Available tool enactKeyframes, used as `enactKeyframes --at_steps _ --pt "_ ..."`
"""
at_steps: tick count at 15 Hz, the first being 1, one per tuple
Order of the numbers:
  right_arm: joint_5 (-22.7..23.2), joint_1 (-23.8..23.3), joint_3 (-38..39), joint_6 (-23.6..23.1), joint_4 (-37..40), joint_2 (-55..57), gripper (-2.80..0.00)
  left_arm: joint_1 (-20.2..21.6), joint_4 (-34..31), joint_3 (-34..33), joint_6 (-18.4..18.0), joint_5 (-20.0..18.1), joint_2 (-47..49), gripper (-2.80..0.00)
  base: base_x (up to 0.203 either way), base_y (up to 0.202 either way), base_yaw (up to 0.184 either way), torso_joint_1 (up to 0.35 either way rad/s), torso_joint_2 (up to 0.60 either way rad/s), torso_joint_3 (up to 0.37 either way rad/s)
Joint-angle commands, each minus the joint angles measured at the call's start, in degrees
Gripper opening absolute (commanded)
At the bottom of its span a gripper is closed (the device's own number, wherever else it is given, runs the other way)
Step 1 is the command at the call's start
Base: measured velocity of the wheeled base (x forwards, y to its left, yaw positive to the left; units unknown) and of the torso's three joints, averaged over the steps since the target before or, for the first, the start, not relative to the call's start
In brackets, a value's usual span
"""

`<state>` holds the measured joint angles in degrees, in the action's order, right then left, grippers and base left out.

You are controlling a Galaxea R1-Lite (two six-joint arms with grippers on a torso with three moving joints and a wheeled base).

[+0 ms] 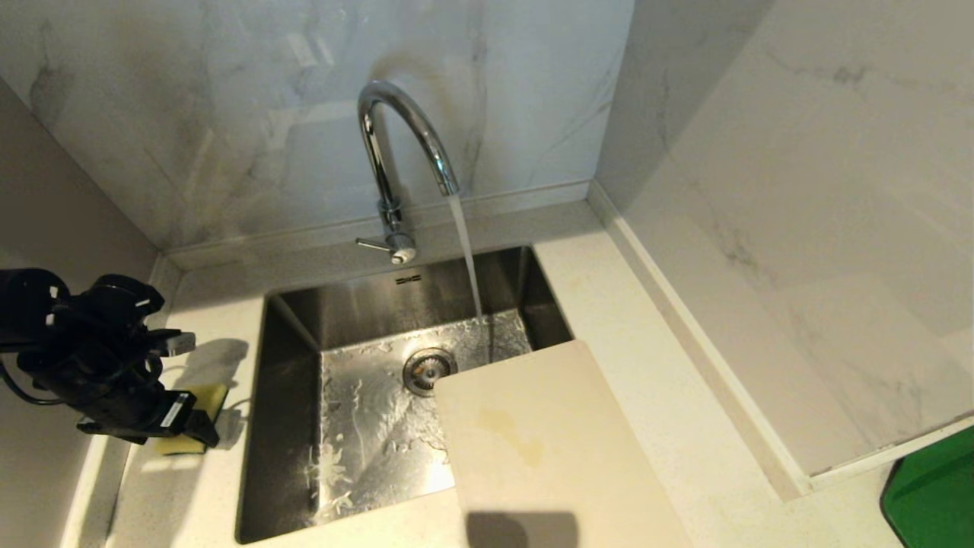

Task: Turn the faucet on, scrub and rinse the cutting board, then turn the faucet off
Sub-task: Pick up the cleaning cloth

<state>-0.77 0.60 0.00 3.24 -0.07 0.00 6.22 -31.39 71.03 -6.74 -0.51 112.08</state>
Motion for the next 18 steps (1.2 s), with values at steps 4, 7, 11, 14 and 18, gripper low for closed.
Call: enactKeyframes --at_steps 4,7,11,14,18 --pt "-0.02 0.02 0.09 0.01 -0.01 -0.09 0.00 0.02 -0.16 -0.11 -0.03 -0.55 1.82 0.00 0.000 0.000 0.000 0.000 0.00 0.000" --pt "-0.02 0.02 0.09 0.01 -0.01 -0.09 0.00 -0.06 -0.16 -0.37 -0.03 -0.89 2.14 0.00 0.000 0.000 0.000 0.000 0.00 0.000" --pt "-0.02 0.02 0.09 0.01 -0.01 -0.09 0.00 -0.24 0.59 -1.22 -0.11 -0.88 3.00 -2.80 0.000 0.000 0.000 0.000 0.00 0.000" --pt "-0.02 0.02 0.09 0.01 -0.01 -0.09 0.00 -0.24 1.51 -2.13 -0.11 -0.81 3.76 -2.80 0.000 0.000 0.000 0.000 0.00 0.000" --pt "-0.02 0.02 0.09 0.01 -0.01 -0.09 0.00 -0.24 1.60 -1.78 -0.11 -0.81 4.00 -2.80 0.000 0.000 0.000 0.000 0.00 0.000"
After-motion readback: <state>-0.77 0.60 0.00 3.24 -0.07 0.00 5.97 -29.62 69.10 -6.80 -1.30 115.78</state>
